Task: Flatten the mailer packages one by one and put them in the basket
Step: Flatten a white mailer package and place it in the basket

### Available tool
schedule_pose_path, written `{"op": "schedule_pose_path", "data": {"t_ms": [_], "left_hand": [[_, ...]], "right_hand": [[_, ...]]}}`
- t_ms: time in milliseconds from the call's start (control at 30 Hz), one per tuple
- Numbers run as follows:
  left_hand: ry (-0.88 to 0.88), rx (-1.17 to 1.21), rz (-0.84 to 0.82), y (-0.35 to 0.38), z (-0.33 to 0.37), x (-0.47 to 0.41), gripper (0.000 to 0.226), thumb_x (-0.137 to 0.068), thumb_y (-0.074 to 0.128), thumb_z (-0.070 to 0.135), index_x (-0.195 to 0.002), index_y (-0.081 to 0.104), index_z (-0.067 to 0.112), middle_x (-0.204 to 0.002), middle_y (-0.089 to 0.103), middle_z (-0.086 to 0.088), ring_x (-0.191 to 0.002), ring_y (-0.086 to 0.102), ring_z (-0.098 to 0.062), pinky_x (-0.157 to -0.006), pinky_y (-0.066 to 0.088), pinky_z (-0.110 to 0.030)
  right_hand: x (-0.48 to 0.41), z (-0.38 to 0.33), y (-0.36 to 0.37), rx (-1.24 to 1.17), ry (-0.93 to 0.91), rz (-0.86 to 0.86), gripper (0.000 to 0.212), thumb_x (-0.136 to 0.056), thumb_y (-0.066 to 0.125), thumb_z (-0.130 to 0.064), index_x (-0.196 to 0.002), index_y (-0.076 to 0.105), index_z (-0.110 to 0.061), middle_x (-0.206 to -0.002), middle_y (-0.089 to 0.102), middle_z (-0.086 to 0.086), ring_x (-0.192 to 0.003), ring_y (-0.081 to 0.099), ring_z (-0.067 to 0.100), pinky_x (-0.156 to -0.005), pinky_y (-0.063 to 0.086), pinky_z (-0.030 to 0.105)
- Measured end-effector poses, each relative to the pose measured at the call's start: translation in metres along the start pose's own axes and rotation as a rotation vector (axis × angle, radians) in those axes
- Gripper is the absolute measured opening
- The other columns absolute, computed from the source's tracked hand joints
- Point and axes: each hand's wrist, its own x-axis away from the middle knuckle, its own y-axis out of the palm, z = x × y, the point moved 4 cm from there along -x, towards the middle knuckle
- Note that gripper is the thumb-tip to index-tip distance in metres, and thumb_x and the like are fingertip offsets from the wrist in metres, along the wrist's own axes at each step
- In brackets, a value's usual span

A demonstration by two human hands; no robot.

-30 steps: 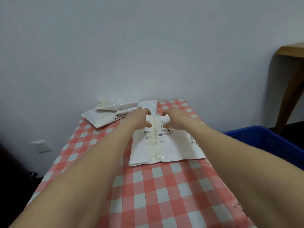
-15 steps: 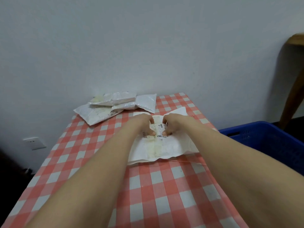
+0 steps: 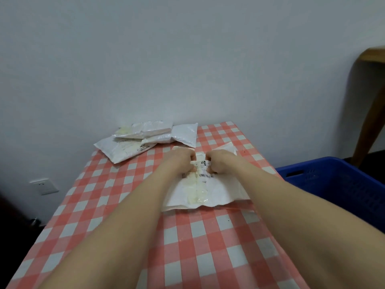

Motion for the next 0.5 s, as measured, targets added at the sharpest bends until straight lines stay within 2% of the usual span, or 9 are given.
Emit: {"op": "schedule_pose_path", "data": {"t_ms": [100,167,233,367,433,500], "left_hand": [[-0.019,0.124,0.070,-0.013,-0.012,0.001,0.031,-0.087,0.063,0.038,-0.115,0.059,0.025,-0.118,0.059,0.004,-0.103,0.059,-0.016,-0.081,0.046,-0.029],[-0.041,0.141,0.158,-0.024,-0.019,-0.002,0.035,-0.089,0.060,0.036,-0.122,0.056,0.023,-0.126,0.053,-0.001,-0.112,0.054,-0.020,-0.085,0.044,-0.032],[-0.036,0.100,0.139,-0.027,-0.020,-0.007,0.044,-0.089,0.061,0.033,-0.131,0.050,0.023,-0.133,0.047,-0.005,-0.118,0.051,-0.023,-0.091,0.044,-0.035],[-0.021,0.035,0.006,-0.017,-0.016,-0.021,0.061,-0.088,0.062,0.037,-0.143,0.038,0.025,-0.143,0.037,-0.010,-0.128,0.043,-0.028,-0.100,0.040,-0.037],[-0.030,-0.006,-0.044,-0.007,-0.015,-0.028,0.065,-0.086,0.062,0.042,-0.144,0.035,0.029,-0.146,0.033,-0.011,-0.132,0.037,-0.029,-0.103,0.039,-0.039],[-0.037,-0.050,-0.097,0.004,-0.015,-0.031,0.066,-0.086,0.062,0.043,-0.144,0.035,0.028,-0.145,0.035,-0.010,-0.130,0.039,-0.029,-0.104,0.038,-0.038]], "right_hand": [[0.008,0.002,-0.018,-0.153,-0.019,0.090,0.036,-0.099,0.049,-0.035,-0.127,0.053,-0.013,-0.123,0.060,0.006,-0.109,0.056,0.024,-0.090,0.046,0.035],[0.006,0.005,-0.031,-0.219,0.005,0.199,0.036,-0.100,0.045,-0.036,-0.131,0.051,-0.017,-0.132,0.054,0.005,-0.116,0.053,0.025,-0.093,0.045,0.037],[0.002,0.003,-0.035,-0.197,0.009,0.227,0.041,-0.099,0.048,-0.033,-0.139,0.044,-0.024,-0.141,0.046,0.003,-0.124,0.049,0.026,-0.097,0.043,0.037],[-0.015,-0.007,-0.024,-0.063,-0.033,0.092,0.054,-0.096,0.054,-0.024,-0.146,0.034,-0.027,-0.147,0.041,0.002,-0.127,0.047,0.026,-0.099,0.043,0.038],[-0.020,-0.009,-0.017,0.000,-0.038,0.027,0.054,-0.097,0.053,-0.023,-0.147,0.032,-0.025,-0.145,0.043,0.003,-0.127,0.047,0.027,-0.099,0.042,0.037],[-0.023,-0.010,-0.012,0.068,-0.025,-0.012,0.051,-0.098,0.052,-0.026,-0.146,0.035,-0.022,-0.144,0.044,0.005,-0.126,0.047,0.028,-0.097,0.042,0.036]]}}
